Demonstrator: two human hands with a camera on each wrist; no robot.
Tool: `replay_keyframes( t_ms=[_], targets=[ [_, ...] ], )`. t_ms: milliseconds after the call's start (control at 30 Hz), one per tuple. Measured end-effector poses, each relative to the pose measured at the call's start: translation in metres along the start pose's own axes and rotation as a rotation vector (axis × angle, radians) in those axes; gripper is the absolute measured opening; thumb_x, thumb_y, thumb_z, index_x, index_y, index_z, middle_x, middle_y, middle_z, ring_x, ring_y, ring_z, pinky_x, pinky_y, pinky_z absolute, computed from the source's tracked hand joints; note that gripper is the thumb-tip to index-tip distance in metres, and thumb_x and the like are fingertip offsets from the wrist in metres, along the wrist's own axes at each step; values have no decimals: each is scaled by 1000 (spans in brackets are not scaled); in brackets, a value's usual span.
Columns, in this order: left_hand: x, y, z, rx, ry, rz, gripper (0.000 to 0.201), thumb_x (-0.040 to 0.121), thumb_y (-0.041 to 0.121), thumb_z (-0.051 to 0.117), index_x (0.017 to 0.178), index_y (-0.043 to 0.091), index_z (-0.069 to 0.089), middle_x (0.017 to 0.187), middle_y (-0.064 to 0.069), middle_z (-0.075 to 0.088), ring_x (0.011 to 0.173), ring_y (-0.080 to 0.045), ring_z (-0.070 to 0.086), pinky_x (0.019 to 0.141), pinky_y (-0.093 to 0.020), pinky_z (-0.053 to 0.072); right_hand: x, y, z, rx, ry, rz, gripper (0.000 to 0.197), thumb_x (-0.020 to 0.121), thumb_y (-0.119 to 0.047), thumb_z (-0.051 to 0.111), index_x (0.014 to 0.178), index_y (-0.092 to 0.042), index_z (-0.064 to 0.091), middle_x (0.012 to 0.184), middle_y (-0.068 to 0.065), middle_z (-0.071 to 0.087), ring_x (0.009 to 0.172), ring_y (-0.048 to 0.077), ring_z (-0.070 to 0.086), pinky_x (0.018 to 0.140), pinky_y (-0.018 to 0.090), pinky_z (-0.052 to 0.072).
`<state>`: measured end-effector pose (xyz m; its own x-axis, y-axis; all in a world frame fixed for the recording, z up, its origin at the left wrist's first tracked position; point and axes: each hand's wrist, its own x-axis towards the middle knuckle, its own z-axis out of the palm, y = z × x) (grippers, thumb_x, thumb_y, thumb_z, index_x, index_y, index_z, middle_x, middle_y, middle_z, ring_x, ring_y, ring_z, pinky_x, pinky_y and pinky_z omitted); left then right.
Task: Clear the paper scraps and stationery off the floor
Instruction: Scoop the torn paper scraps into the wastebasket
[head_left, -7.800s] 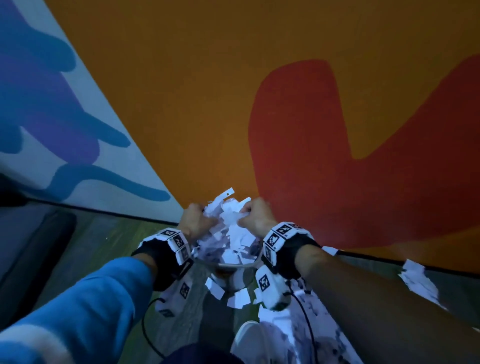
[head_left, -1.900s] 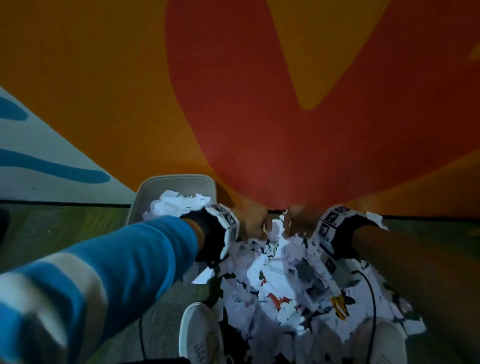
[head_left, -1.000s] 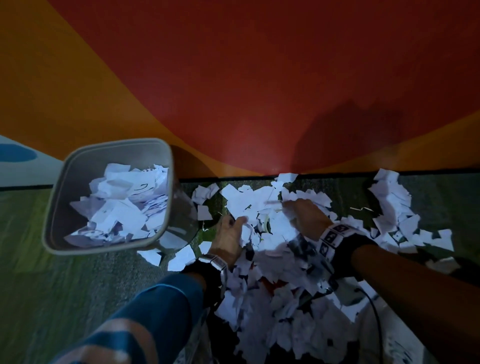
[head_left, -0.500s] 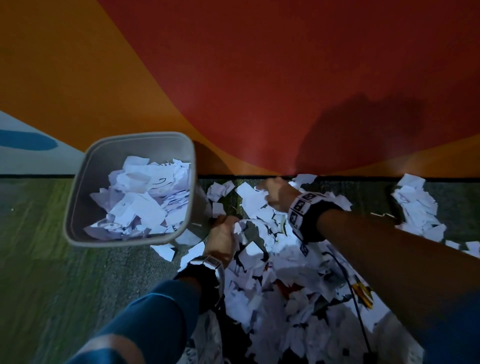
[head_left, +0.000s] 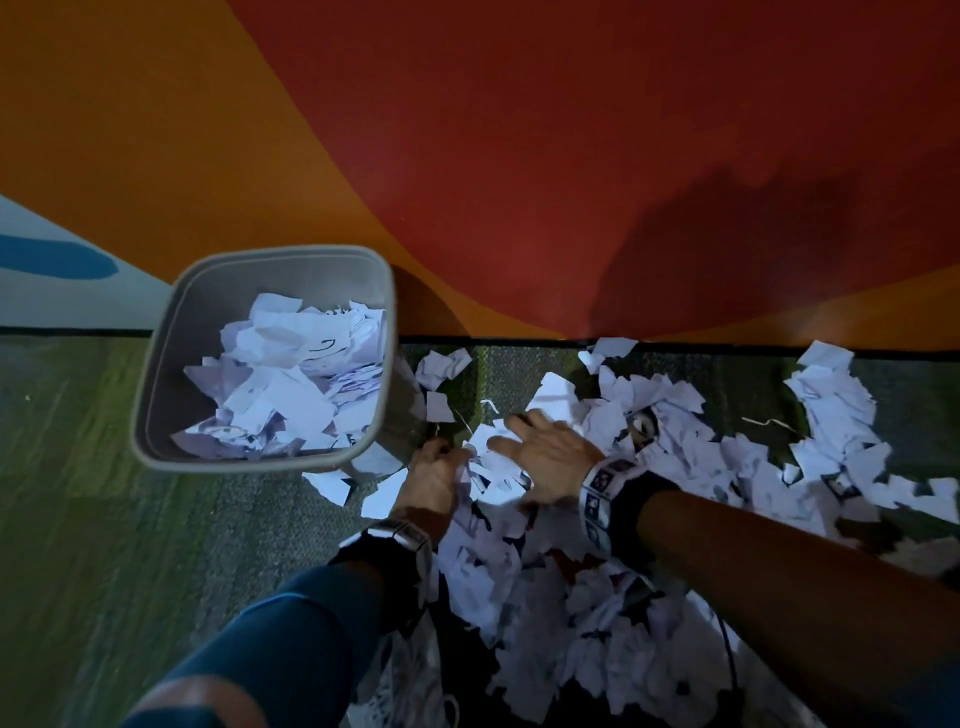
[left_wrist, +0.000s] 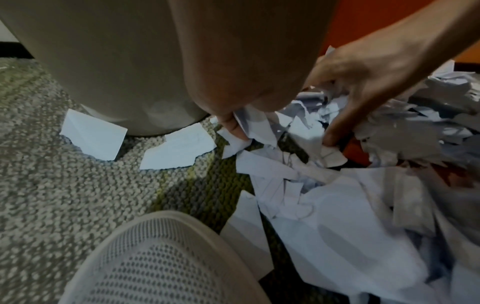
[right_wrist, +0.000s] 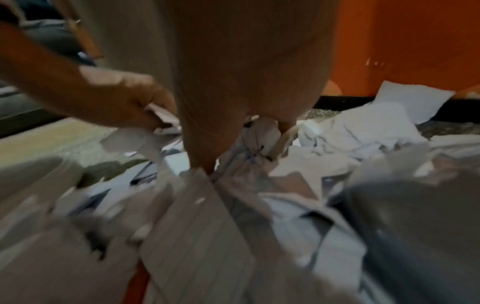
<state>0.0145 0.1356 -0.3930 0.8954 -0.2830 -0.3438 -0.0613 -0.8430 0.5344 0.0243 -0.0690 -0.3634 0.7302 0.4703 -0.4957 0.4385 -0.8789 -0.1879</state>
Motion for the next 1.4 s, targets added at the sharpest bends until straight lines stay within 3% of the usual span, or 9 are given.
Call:
replay_keyframes(
  t_ms=[167,333,433,533,700,900,1100,1267,1400],
  targets=[
    [-13,22,-19,13,-49,-68,45,75,-10,60,113,10,72,132,-17,54,122,-35,53,106,-36,42,-10,-16,2,115,37,18,36,86,-5,59,121,-14,59,123,9,52,114,31,50,80,37,45],
    [-32,65,-58,28,-81,-59,35,96,1,48,123,10,67,127,-16,59,118,-32,56,99,-30,40,-28,1,-36,665,43,291,31,88,-14,69,115,-2,64,115,13,59,106,28,57,78,22,45],
    [-43,94,-89,64,-144,-13,37,91,-7,45,116,6,69,122,-16,64,114,-31,59,93,-31,44,-56,4,-78,866,150,346,22,79,-14,79,76,1,63,75,11,59,66,20,52,61,28,37],
    [-59,121,-127,107,-180,37,41,88,-8,45,116,8,69,121,-14,65,112,-30,60,91,-33,49,-84,3,-119,928,203,437,39,73,-16,82,92,13,64,102,8,72,73,26,64,67,37,55],
    [-87,156,-200,69,-102,128,35,89,-6,46,104,12,72,108,-11,71,99,-29,64,88,-37,52,-123,-7,-187,938,249,455,18,72,-11,84,73,-7,66,57,0,54,48,14,50,46,18,36],
    [-101,158,-297,6,132,81,24,93,3,50,98,7,73,88,-9,70,66,-20,57,52,-24,36,-138,-36,-264,842,297,359,32,70,-18,86,95,-5,70,74,0,66,60,17,61,53,21,46],
    [-98,108,-331,-45,288,-108,26,101,24,53,116,16,72,93,-10,70,76,-23,60,63,-25,39,-108,-95,-303,837,333,308,23,76,-7,78,70,-9,56,62,-2,54,50,15,52,46,22,38],
    [-96,82,-334,-78,296,-254,30,97,13,52,121,15,69,110,-15,72,93,-29,69,72,-29,53,-54,-138,-292,902,354,283,19,76,-11,80,87,1,69,74,10,59,60,20,56,57,29,43],
    [-89,68,-334,-310,247,-286,49,82,31,67,129,16,61,108,-14,72,86,-25,71,63,-30,59,-26,-155,-276,1047,388,246,44,81,-32,79,117,-11,64,108,2,63,92,22,63,82,35,52]
  ],
)
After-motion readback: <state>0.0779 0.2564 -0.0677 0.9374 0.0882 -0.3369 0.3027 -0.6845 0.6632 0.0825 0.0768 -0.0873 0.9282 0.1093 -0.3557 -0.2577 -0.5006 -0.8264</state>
